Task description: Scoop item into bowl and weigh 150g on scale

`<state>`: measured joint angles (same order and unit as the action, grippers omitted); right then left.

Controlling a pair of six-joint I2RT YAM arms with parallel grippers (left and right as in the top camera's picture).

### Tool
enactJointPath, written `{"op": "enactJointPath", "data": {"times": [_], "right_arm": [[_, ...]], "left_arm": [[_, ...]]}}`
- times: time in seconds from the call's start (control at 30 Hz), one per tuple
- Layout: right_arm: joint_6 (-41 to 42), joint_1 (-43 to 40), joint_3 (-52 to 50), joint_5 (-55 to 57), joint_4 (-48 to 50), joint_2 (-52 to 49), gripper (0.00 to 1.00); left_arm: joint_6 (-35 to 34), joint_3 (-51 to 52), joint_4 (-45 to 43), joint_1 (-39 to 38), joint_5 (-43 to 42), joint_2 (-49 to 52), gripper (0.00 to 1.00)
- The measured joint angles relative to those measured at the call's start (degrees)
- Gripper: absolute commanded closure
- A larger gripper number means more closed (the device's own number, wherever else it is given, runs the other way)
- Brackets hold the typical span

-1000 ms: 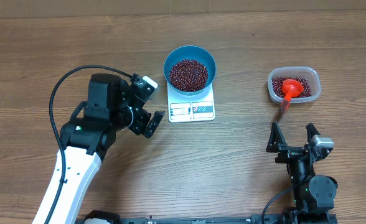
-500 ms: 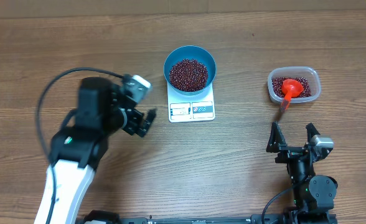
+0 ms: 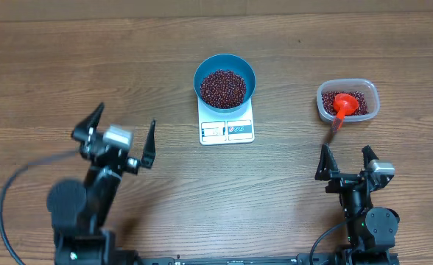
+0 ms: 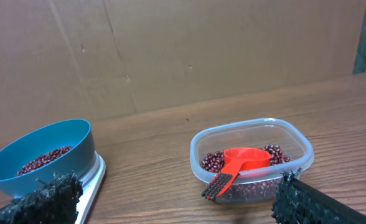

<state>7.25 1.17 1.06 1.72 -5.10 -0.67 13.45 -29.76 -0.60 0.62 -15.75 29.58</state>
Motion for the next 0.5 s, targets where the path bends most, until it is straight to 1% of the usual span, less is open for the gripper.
{"op": "enactJointPath", "data": {"times": [0.13,0.2,0.5], "right_arm": [[0.0,0.0,0.0,0.0,0.0,0.0,0.00],[0.0,0.0,0.0,0.0,0.0,0.0,0.00],[0.0,0.0,0.0,0.0,0.0,0.0,0.00]], "left_arm": [[-1.4,9.4,-6.1,1.5,-0.1,-7.7,0.00],[-1.6,13.6,-6.8,2.1,-0.1,-11.6,0.00],[-2.1,23.6,-7.6,2.2,1.4,-23.4,0.00]]}}
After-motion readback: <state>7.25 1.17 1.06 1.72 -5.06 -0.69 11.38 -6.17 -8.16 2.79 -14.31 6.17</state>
